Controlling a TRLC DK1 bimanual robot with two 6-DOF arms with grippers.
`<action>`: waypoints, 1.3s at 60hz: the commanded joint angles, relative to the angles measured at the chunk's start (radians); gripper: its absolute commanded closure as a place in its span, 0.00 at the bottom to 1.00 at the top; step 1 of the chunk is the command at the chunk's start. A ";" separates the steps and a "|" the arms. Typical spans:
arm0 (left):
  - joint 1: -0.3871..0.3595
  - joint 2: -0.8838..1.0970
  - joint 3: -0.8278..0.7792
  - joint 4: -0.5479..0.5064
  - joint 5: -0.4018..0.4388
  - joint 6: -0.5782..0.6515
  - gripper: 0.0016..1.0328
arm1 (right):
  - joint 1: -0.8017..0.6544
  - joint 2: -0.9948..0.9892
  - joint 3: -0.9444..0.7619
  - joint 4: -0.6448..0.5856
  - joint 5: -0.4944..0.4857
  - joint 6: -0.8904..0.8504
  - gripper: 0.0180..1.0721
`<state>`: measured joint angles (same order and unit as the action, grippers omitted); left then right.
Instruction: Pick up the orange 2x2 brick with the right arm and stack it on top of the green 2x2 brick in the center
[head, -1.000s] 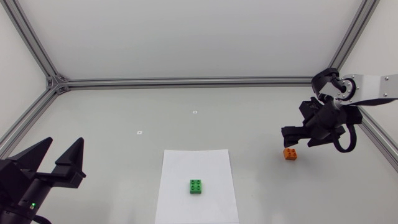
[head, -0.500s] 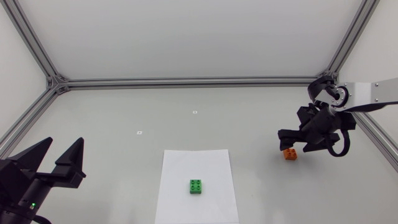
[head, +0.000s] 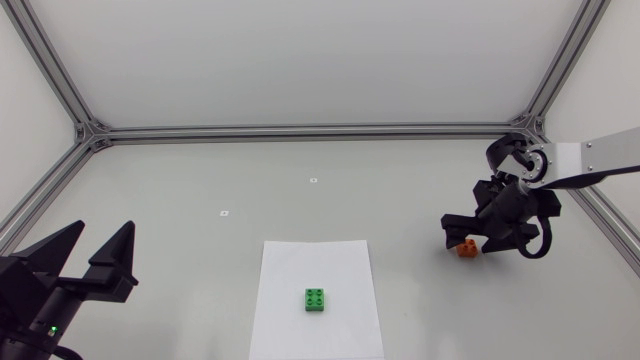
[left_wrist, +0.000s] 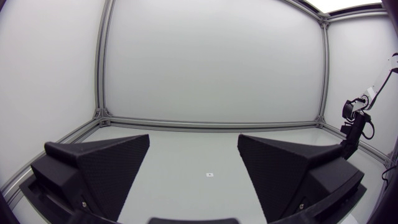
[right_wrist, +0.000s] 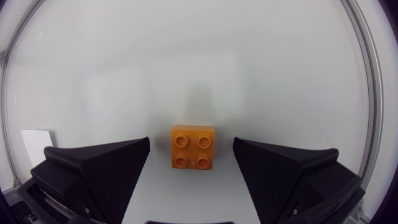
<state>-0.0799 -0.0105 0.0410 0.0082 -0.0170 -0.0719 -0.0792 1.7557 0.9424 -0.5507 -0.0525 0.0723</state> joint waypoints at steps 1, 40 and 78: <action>0.002 -0.002 -0.041 -0.010 -0.003 -0.020 0.04 | 0.009 0.016 -0.019 0.003 0.006 0.034 0.11; 0.002 -0.002 -0.041 -0.010 -0.003 -0.019 0.04 | 0.015 -0.059 -0.050 0.026 0.039 0.043 0.30; 0.002 -0.002 -0.041 -0.010 -0.003 -0.020 0.04 | 0.022 -0.062 -0.082 0.057 0.040 0.052 0.49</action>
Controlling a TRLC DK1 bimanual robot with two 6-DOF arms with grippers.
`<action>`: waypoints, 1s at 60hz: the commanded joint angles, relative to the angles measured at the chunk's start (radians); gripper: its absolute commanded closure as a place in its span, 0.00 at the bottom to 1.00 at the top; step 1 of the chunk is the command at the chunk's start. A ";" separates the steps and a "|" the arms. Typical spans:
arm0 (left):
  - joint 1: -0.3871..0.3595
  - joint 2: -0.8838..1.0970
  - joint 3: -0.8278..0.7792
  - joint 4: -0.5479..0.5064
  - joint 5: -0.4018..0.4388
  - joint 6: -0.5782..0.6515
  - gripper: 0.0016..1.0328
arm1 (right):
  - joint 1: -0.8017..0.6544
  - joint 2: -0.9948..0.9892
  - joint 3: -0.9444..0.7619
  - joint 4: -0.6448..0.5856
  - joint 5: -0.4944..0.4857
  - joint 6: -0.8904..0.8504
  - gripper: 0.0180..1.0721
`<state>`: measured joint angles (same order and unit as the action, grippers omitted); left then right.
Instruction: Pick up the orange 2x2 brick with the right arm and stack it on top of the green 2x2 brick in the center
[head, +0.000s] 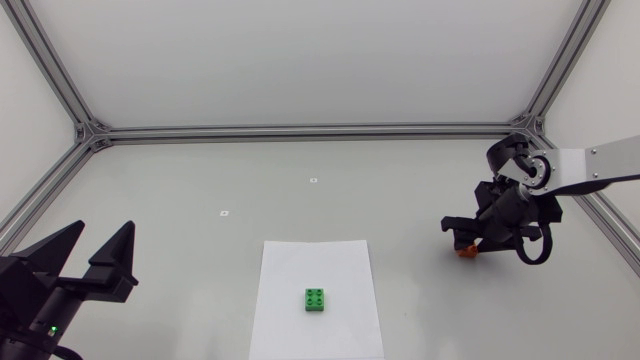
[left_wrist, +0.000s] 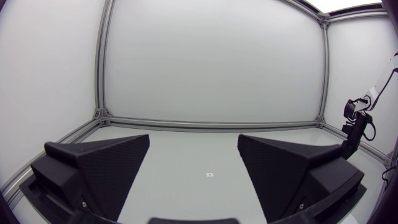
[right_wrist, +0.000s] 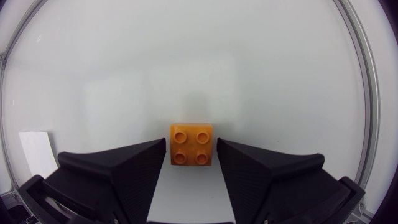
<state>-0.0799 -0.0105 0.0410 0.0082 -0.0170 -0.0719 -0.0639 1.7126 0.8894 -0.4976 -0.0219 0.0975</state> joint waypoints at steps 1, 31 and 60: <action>0.002 -0.002 -0.041 -0.010 -0.003 -0.019 0.04 | 0.007 -0.022 -0.030 0.007 0.008 0.027 0.49; 0.002 -0.002 -0.041 -0.010 -0.003 -0.020 0.04 | 0.029 -0.114 -0.076 0.057 0.039 -0.015 0.70; 0.002 -0.002 -0.041 -0.010 -0.003 -0.020 0.04 | 0.136 -0.268 -0.038 -0.081 -0.078 -0.472 0.72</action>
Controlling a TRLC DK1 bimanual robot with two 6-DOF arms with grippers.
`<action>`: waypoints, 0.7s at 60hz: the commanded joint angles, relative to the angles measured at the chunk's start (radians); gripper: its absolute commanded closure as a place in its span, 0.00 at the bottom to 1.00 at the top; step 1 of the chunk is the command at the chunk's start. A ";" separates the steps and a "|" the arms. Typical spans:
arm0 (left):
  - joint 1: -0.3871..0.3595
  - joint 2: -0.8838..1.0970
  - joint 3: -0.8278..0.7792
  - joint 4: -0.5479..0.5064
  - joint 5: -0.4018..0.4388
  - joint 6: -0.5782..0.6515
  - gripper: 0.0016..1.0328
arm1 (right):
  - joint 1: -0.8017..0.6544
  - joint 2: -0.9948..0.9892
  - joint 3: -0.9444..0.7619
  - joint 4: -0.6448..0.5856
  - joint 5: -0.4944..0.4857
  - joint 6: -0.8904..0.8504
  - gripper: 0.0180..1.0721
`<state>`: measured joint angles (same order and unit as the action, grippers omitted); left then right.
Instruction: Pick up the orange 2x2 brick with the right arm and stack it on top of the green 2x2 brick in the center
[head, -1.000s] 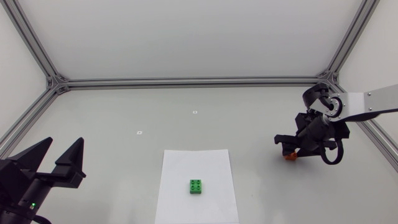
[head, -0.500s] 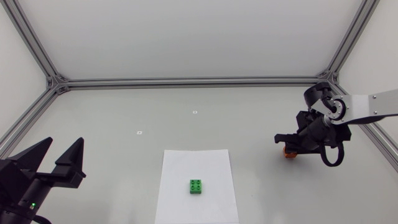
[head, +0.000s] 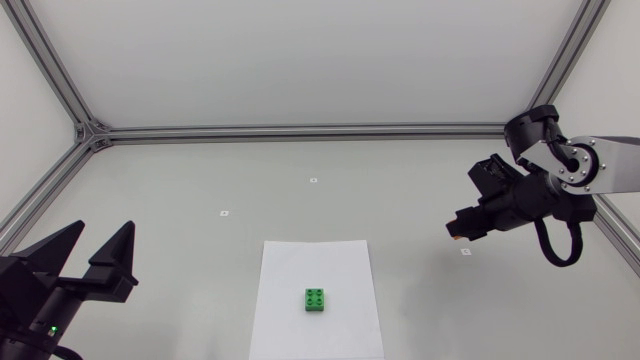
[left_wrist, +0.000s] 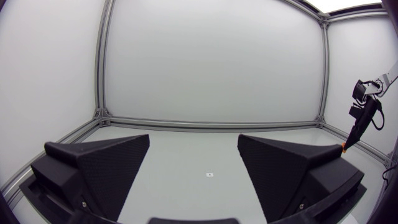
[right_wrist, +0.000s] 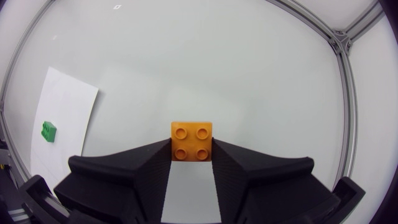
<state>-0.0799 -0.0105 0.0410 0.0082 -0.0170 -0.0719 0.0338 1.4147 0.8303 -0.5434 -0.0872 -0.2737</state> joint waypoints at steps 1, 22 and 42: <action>0.002 -0.002 -0.041 -0.010 -0.003 -0.020 0.04 | 0.049 0.033 0.023 -0.041 -0.014 -0.111 0.72; 0.002 -0.002 -0.041 -0.010 -0.003 -0.020 0.04 | 0.396 -0.037 0.010 -0.147 -0.040 -0.303 0.73; 0.002 -0.002 -0.041 -0.010 -0.003 -0.020 0.04 | 0.775 0.009 0.044 -0.087 0.047 -0.328 0.73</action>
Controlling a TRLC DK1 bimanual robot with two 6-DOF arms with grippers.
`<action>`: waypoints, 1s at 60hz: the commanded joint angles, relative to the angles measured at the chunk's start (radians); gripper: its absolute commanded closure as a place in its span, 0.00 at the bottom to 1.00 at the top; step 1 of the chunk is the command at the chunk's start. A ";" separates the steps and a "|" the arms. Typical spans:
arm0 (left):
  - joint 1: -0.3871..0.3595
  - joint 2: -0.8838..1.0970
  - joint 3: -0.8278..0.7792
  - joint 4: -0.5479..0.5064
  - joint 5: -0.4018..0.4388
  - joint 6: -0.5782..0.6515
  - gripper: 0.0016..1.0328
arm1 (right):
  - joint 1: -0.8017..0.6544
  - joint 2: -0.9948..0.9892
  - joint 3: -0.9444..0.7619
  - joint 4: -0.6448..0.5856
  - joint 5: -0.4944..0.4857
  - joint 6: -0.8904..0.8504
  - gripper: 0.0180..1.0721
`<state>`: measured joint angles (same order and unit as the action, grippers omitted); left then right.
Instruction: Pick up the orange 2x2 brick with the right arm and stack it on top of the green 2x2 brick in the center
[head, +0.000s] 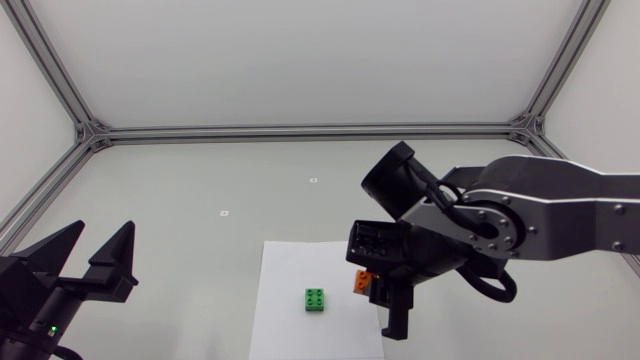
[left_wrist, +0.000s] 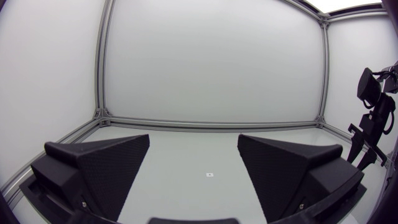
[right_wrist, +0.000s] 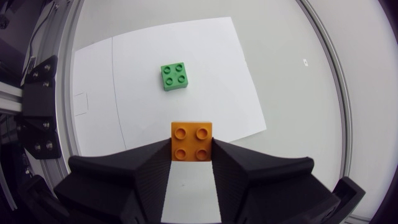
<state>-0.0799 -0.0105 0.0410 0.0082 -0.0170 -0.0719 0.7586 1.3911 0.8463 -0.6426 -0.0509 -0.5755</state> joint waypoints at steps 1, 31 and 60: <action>0.002 -0.002 -0.041 -0.010 -0.003 -0.020 0.04 | 0.064 0.039 0.031 0.015 0.013 -0.027 0.73; 0.002 -0.002 -0.041 -0.010 -0.003 -0.019 0.04 | 0.140 0.345 0.234 0.052 0.037 -0.099 0.74; 0.000 -0.002 -0.041 -0.010 -0.003 -0.020 0.04 | 0.133 0.339 0.232 0.041 0.031 -0.126 0.74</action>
<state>-0.0799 -0.0105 0.0410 0.0086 -0.0170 -0.0719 0.8909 1.7412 1.0920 -0.5953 -0.0216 -0.6819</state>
